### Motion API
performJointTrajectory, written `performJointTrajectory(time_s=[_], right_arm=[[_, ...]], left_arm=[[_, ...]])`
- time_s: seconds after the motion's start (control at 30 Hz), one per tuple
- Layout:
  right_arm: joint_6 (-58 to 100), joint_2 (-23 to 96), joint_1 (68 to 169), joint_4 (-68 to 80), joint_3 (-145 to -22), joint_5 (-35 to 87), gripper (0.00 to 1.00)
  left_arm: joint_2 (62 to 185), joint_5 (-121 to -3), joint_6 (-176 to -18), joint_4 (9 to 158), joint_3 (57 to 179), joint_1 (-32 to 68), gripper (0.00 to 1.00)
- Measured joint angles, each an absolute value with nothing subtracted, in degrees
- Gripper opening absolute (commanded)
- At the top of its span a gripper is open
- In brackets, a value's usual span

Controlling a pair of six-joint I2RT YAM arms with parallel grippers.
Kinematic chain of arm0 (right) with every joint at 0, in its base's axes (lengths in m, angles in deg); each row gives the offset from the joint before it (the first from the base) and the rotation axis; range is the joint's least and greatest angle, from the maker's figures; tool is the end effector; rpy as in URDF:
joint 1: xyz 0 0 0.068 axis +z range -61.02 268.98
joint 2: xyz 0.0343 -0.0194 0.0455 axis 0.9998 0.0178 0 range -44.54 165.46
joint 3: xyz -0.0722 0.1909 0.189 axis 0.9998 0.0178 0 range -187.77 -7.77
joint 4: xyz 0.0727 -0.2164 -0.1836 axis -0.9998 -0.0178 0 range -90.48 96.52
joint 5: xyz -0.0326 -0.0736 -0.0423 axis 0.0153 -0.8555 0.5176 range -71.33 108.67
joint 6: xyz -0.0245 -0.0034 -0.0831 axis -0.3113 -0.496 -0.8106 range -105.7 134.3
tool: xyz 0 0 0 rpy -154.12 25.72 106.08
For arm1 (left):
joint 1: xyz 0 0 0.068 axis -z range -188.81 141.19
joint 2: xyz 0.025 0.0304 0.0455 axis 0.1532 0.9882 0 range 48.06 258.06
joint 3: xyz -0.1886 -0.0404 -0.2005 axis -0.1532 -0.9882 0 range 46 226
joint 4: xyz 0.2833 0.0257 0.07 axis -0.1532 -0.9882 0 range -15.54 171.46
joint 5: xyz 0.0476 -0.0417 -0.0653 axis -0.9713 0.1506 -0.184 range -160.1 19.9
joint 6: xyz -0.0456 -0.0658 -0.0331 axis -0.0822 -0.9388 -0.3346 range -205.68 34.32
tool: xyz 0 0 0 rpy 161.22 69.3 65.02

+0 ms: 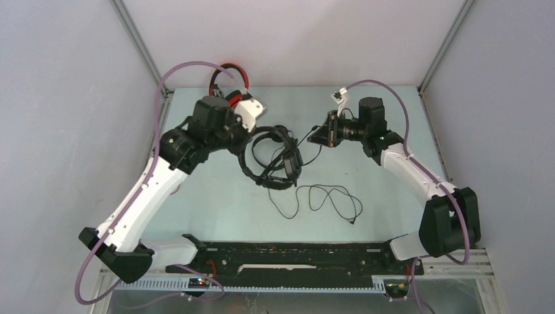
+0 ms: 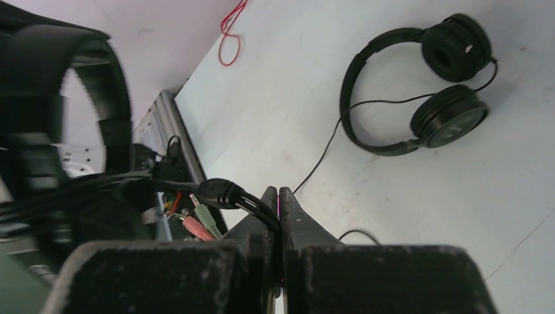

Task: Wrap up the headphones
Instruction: Wrap the headphones cable around the headphones.

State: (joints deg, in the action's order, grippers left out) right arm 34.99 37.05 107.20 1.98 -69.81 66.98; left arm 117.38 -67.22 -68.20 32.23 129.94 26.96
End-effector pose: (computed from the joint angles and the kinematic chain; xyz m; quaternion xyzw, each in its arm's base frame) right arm 0.3402 0.1724 0.2926 -0.2061 0.7702 0.4891 0.3537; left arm 0.2435 -0.1803 0.4086 0.4071 0.7861 -0.0958 0.4552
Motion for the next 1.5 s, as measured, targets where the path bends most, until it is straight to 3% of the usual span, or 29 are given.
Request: performJointTrajectory(time_s=[0.47, 0.9, 1.07, 1.5], right_arm=[[36.49, 33.0, 107.11, -8.77, -74.78, 75.64, 0.0], [50.46, 32.17, 114.08, 1.76, -74.91, 80.6, 0.0], [56.23, 32.85, 117.47, 6.94, -74.91, 78.68, 0.1], [63.01, 38.58, 121.71, 15.12, -74.91, 71.75, 0.09]], left_arm=[[118.3, -83.16, -57.6, 37.32, 127.3, 32.44, 0.0], [118.82, -95.88, -54.26, 42.74, 125.18, 34.91, 0.0], [119.66, -100.16, -57.47, 43.64, 125.18, 35.02, 0.0], [124.66, -112.12, -72.55, 39.73, 127.45, 35.04, 0.0]])
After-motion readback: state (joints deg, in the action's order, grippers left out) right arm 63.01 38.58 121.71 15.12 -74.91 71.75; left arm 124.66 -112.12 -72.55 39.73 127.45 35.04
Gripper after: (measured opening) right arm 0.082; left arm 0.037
